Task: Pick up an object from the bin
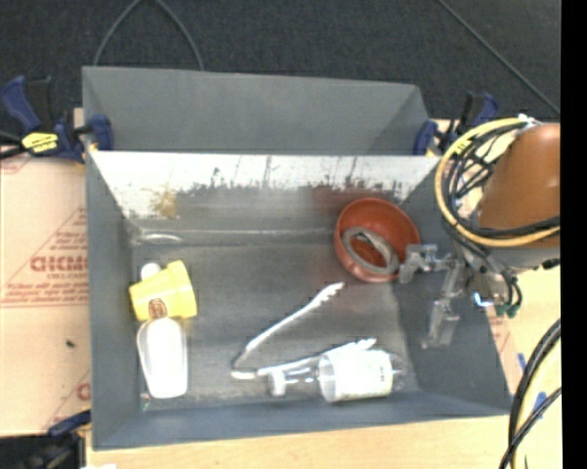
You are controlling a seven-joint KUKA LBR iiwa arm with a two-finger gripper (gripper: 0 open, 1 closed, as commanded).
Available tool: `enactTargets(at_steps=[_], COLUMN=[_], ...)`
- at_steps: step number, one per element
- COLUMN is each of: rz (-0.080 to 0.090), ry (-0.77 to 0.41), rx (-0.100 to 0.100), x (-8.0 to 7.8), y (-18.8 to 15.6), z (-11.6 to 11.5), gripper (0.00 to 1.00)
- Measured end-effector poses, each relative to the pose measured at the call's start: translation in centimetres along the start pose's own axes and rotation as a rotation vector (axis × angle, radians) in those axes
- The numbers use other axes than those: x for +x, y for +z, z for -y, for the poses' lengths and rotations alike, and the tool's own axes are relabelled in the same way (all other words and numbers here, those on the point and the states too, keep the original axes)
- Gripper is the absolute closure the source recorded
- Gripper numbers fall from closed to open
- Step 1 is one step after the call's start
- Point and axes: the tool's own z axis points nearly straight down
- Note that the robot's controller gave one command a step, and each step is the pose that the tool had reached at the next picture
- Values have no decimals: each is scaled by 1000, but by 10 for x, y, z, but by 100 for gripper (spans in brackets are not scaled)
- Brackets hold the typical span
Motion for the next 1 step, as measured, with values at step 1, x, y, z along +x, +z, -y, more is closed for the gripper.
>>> enactTargets(at_steps=[1], rz=[0], ry=[0], rx=[0], x=[0], y=[0], z=[0], gripper=[0])
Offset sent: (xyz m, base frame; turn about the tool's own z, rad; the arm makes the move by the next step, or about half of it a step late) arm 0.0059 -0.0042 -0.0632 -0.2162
